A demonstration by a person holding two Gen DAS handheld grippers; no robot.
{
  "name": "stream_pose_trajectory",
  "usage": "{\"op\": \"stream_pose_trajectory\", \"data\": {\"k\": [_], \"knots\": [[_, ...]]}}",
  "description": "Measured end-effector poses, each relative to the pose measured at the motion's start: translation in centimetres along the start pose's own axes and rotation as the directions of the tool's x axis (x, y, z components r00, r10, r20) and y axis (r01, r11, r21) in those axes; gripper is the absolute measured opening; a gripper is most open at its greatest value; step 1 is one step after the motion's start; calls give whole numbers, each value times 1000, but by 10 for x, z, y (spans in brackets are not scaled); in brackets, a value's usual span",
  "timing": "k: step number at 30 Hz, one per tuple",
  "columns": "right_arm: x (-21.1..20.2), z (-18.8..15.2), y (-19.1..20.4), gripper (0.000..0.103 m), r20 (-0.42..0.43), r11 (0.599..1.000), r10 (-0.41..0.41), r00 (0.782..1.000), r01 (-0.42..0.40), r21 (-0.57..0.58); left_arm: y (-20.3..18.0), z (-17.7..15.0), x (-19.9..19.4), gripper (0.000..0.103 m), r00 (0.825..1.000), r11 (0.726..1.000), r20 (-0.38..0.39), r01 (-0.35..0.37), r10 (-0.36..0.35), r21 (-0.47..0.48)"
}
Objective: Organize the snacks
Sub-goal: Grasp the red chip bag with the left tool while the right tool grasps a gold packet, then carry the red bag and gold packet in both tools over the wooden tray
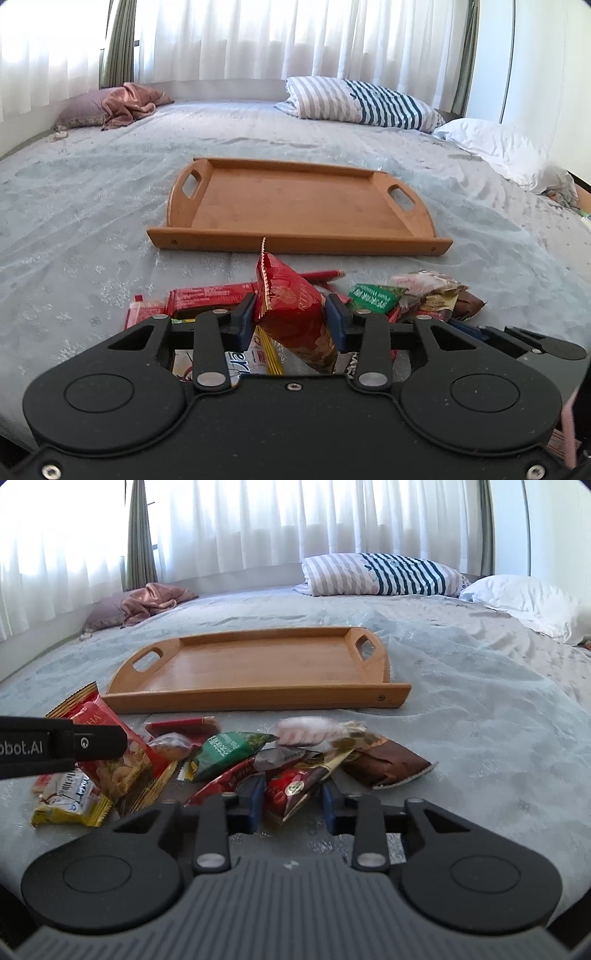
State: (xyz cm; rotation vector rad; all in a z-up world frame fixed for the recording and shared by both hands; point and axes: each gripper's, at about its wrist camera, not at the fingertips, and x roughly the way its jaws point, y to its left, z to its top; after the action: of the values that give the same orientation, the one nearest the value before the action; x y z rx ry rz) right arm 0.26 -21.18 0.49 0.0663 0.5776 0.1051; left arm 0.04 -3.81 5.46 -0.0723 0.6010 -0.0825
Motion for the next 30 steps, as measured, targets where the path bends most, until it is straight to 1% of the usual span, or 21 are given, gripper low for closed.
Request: {"op": "stream_pose_trajectory", "data": {"k": [1, 2, 3, 4, 5, 11, 19, 23, 26, 30], "knots": [[-4, 0, -1, 27, 4, 1000, 4, 1000, -4, 8, 0, 1, -2, 37, 1000, 1000, 7, -2, 2, 2], [-8, 1, -2, 25, 10, 1000, 1, 1000, -1, 13, 0, 2, -4, 37, 1000, 1000, 13, -2, 2, 1], [-12, 3, -3, 20, 20, 1000, -5, 1000, 5, 14, 1, 3, -6, 37, 1000, 1000, 20, -1, 1, -2], [-16, 4, -3, 17, 30, 1000, -8, 1000, 8, 16, 2, 5, -8, 37, 1000, 1000, 24, 1, -1, -5], [-19, 6, -5, 16, 41, 1000, -8, 999, 7, 19, 4, 6, -8, 37, 1000, 1000, 28, 4, -4, -10], [-30, 17, -13, 15, 80, 999, -1, 997, -2, 35, 10, 18, -3, 36, 999, 999, 31, 37, -36, -33], [-33, 29, -14, 15, 103, 999, 8, 995, -12, 37, 12, 44, 9, 35, 997, 998, 43, 68, -67, -19], [-27, 40, -20, 15, 114, 998, 19, 993, -25, 55, 16, 63, 19, 35, 995, 996, 49, 85, -84, -28], [-21, 53, -28, 14, 123, 996, 31, 992, -41, 81, 19, 77, 29, 35, 994, 994, 44, 102, -100, -49], [-11, 70, -34, 14, 131, 995, 34, 991, -45, 86, 21, 91, 46, 35, 992, 990, 32, 121, -119, -67]]}}
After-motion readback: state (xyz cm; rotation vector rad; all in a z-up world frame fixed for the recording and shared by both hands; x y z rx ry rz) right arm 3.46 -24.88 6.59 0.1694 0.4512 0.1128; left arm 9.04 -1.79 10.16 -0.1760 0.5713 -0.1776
